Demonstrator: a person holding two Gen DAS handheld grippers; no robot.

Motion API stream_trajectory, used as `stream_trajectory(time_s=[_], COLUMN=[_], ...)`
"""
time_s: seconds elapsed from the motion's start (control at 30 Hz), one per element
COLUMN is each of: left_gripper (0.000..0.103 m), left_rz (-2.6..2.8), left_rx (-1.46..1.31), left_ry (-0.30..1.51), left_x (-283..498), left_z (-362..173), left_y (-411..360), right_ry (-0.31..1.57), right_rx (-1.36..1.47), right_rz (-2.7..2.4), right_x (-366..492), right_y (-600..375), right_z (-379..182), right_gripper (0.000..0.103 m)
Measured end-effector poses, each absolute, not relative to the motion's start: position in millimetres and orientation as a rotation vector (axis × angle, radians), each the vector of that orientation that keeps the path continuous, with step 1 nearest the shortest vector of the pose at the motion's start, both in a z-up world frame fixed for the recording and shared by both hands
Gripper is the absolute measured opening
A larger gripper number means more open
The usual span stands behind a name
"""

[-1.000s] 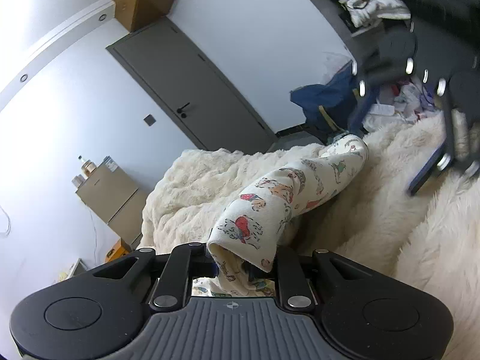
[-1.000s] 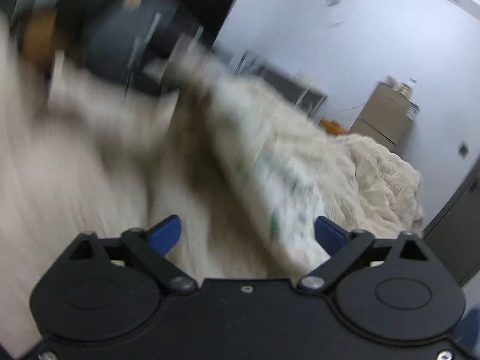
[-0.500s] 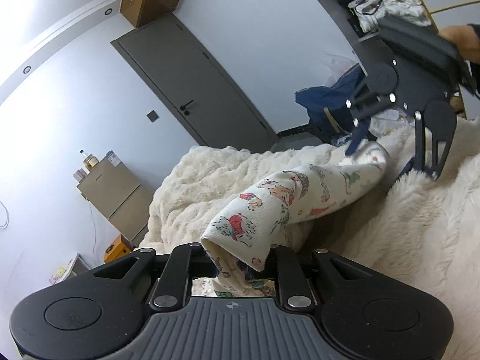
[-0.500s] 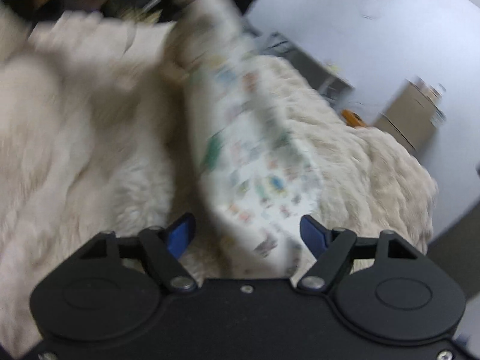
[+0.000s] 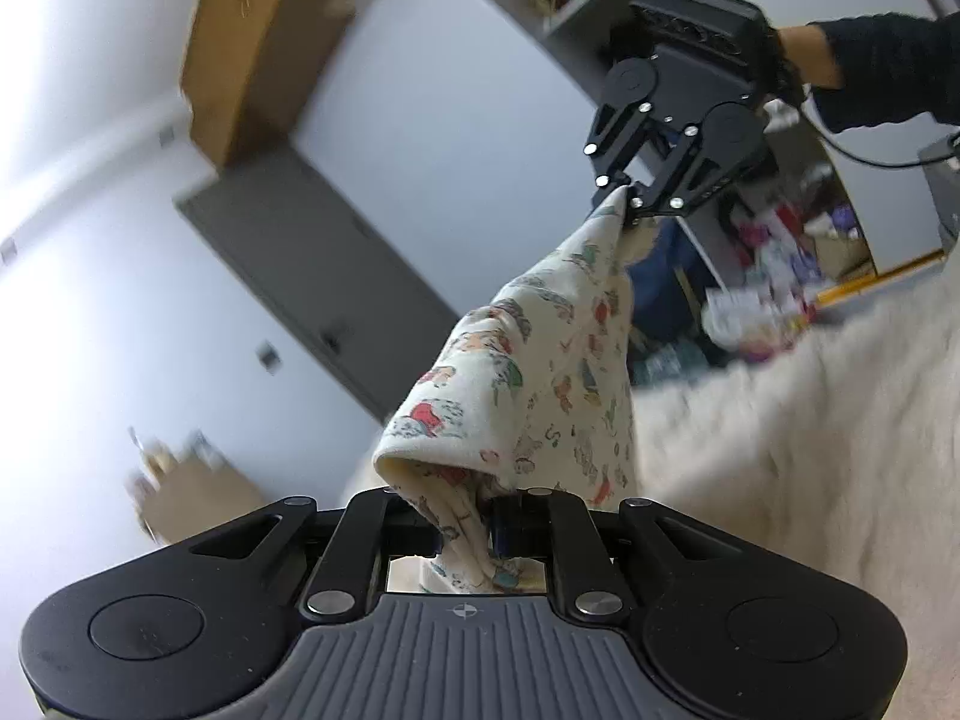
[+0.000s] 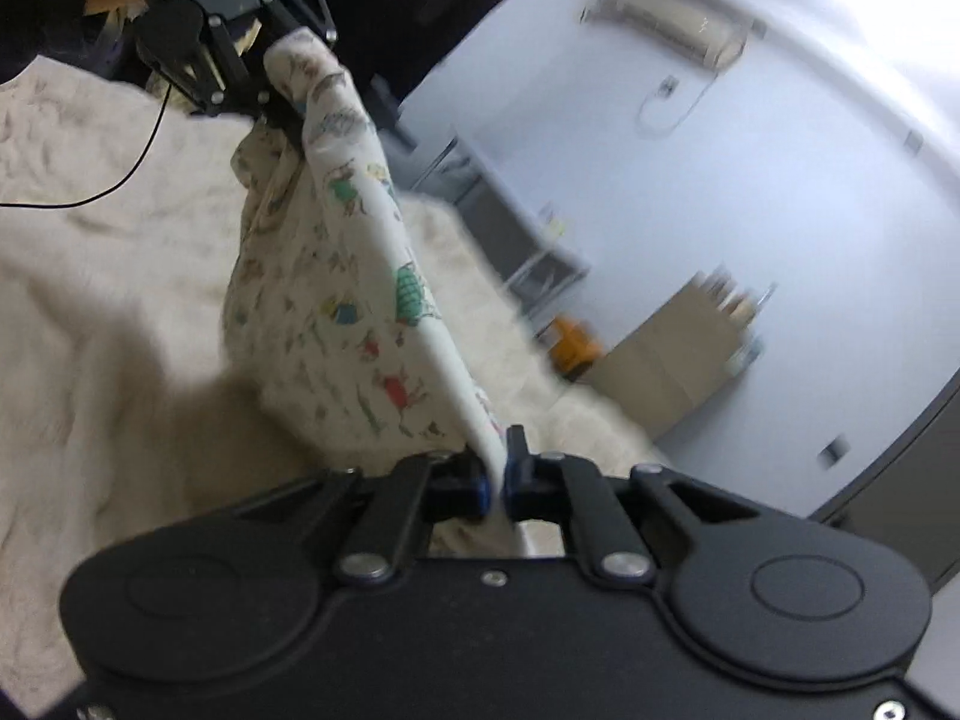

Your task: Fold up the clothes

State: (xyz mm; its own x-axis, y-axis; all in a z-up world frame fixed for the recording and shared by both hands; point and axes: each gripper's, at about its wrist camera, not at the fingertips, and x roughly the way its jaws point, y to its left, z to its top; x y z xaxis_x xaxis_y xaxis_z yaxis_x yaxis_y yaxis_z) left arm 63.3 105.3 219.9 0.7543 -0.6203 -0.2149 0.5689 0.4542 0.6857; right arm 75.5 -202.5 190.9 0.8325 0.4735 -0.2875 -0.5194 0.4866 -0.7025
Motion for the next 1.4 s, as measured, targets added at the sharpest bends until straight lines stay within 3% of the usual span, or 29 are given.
stream_trajectory(time_s=[0.03, 0.07, 0.1, 0.13, 0.2, 0.23, 0.3, 0.4, 0.5, 0.67, 0.7, 0.97, 1.23, 1.4], left_gripper=[0.022, 0.049, 0.084, 0.084, 0.067, 0.066, 0.066, 0.079, 0.077, 0.027, 0.012, 0.008, 0.009, 0.009], left_rz=[-0.748, -0.754, -0.763, -0.808, -0.919, -0.954, -0.982, -0.986, -0.955, -0.823, -0.805, -0.643, -0.514, -0.361], left_rx=[0.803, 0.79, 0.745, 0.681, 0.58, 0.548, 0.498, 0.454, 0.401, 0.497, 0.507, 0.708, 0.734, 0.698], left_ry=[-0.07, -0.07, -0.066, -0.049, 0.004, 0.031, 0.064, 0.104, 0.206, 0.286, 0.298, 0.19, 0.262, 0.169], left_x=[56, 52, 46, 41, 35, 36, 34, 29, 27, 27, 29, 49, 183, 240], left_z=[235, 242, 248, 251, 244, 236, 217, 197, 193, 193, 194, 228, 277, 325], left_y=[110, 112, 115, 120, 127, 128, 125, 113, 94, 82, 83, 85, 59, 49], right_ry=[0.045, 0.039, 0.033, 0.043, 0.071, 0.108, 0.19, 0.242, 0.255, 0.267, 0.273, 0.28, 0.298, 0.198], right_rx=[-0.864, -0.848, -0.832, -0.837, -0.853, -0.862, -0.879, -0.843, -0.834, -0.879, -0.885, -0.894, -0.791, -0.762], right_rz=[0.608, 0.619, 0.632, 0.651, 0.68, 0.674, 0.658, 0.623, 0.612, 0.604, 0.607, 0.654, 0.544, 0.429], right_x=[71, 65, 58, 51, 39, 38, 35, 35, 29, 28, 32, 42, 143, 201], right_y=[-204, -205, -205, -203, -198, -193, -180, -168, -160, -138, -135, -142, -159, -156], right_z=[203, 217, 232, 243, 258, 257, 256, 254, 258, 266, 268, 272, 290, 315], right_gripper=[0.004, 0.004, 0.004, 0.004, 0.004, 0.004, 0.004, 0.004, 0.004, 0.004, 0.004, 0.004, 0.004, 0.004])
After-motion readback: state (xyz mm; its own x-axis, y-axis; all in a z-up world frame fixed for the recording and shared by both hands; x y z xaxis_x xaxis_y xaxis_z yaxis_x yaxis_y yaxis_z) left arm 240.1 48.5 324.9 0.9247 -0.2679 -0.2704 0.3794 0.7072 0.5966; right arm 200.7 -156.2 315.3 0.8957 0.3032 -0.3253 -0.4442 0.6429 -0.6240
